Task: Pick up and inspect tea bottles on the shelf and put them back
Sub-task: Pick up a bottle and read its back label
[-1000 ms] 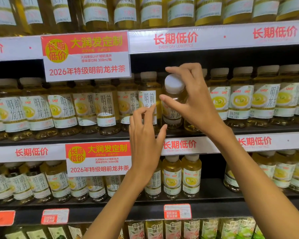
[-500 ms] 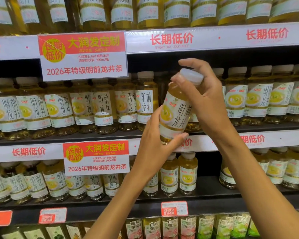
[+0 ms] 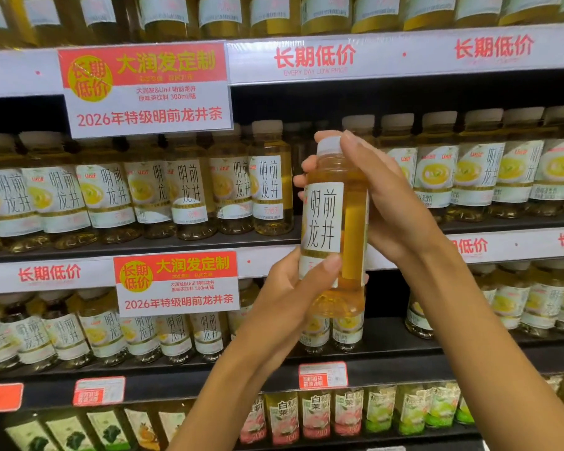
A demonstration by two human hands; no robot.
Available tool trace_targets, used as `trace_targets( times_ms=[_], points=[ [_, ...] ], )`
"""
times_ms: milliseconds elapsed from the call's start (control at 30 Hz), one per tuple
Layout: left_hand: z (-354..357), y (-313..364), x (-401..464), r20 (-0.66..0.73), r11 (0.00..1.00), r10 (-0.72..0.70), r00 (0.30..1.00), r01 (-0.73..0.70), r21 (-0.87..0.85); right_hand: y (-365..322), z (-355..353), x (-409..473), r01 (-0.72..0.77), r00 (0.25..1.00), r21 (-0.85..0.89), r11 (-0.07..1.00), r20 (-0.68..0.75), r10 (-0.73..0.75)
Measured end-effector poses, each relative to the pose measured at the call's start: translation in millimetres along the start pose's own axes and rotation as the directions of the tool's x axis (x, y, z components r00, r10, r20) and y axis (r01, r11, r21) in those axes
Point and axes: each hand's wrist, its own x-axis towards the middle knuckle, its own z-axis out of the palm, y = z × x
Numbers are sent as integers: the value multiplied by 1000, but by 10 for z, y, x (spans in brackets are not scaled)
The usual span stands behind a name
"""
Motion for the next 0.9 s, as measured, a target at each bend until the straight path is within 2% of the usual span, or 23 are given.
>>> trace_targets(
  times_ms=[100,267,367,467,600,700,800,900],
  points=[
    [-50,4,-43,95,984,-39,995,54,-169,42,36,-54,36,999,74,997,15,-37],
    [-73,-125,-165,201,959,-85,976,135,-250,72,119,-133,13,994,186,983,104,-33],
    [-54,-168,-256,80,982,-72,994,84,-171,62,142,-153,-5,996,150,989,89,-9],
    [27,-167,-315,-111,1000,-18,994,19,15,50,139,-182,3,999,-39,999,39,-2],
    [109,-187,-314,-274,988,70,959,-29,151,116,191,-252,-13,998,-201,980,53,24],
    [152,-232,-314,-285,980,63,956,-5,198,191,252,-290,-17,999,-204,979,37,25],
    [118,-227,-351,-246,981,27,969,22,193,224,238,-343,-26,1000,-128,991,-5,25],
    [41,-238,-428,-179,990,-84,980,103,96,248,191,-388,-61,997,0,998,-41,61]
  ],
)
